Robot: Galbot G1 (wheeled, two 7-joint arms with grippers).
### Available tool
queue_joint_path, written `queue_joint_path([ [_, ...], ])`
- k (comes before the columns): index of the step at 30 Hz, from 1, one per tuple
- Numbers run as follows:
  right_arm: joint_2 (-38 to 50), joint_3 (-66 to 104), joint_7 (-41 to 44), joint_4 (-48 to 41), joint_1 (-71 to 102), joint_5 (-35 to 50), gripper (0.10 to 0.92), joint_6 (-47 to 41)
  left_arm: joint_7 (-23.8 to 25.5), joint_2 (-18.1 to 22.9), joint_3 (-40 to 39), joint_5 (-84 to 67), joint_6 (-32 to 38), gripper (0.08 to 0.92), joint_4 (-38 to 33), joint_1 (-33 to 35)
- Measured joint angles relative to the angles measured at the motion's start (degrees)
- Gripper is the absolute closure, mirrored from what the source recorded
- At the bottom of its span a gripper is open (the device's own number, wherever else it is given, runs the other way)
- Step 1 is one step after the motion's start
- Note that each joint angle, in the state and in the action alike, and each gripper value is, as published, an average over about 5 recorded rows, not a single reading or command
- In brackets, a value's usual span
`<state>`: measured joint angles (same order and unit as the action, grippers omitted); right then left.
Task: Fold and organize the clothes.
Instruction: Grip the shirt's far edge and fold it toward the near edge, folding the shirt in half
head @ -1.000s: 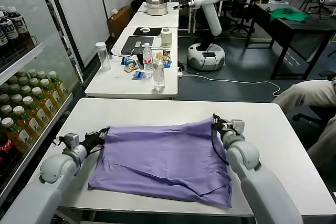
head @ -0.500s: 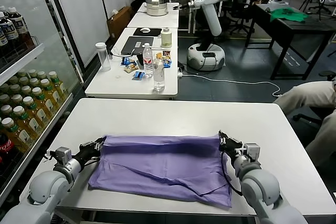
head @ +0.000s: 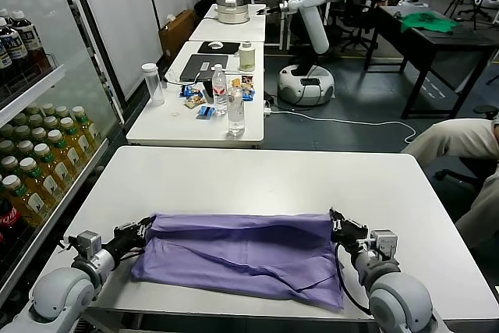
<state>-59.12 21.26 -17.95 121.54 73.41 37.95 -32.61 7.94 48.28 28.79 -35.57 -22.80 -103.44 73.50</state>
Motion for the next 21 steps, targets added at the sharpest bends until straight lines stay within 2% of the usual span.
queue_joint_path([
  [4, 0.22, 0.55, 0.72, 0.08, 2.03, -1.02, 0.871, -0.13, 0.67, 0.15, 0.1, 2.14, -0.57, 0.87, 0.36, 0.33],
  [12, 0.41, 2.93, 2.02, 1.55, 6.6, -2.58, 0.647, -0.22, 0.27, 0.22, 1.75, 5.05, -0.32, 0.644, -0.68, 1.81],
  [17, -0.08, 4.02, 2.6, 3.05, 9.27, -3.44, 0.5, 0.14, -2.37, 0.61, 2.68, 4.79, -0.17, 0.497, -3.35, 2.97],
  [21, -0.61, 4.17, 2.95, 3.81, 10.8, -4.32, 0.396, 0.49, -6.35, 1.54, 2.19, 3.81, -0.62, 0.385, -6.03, 4.6],
])
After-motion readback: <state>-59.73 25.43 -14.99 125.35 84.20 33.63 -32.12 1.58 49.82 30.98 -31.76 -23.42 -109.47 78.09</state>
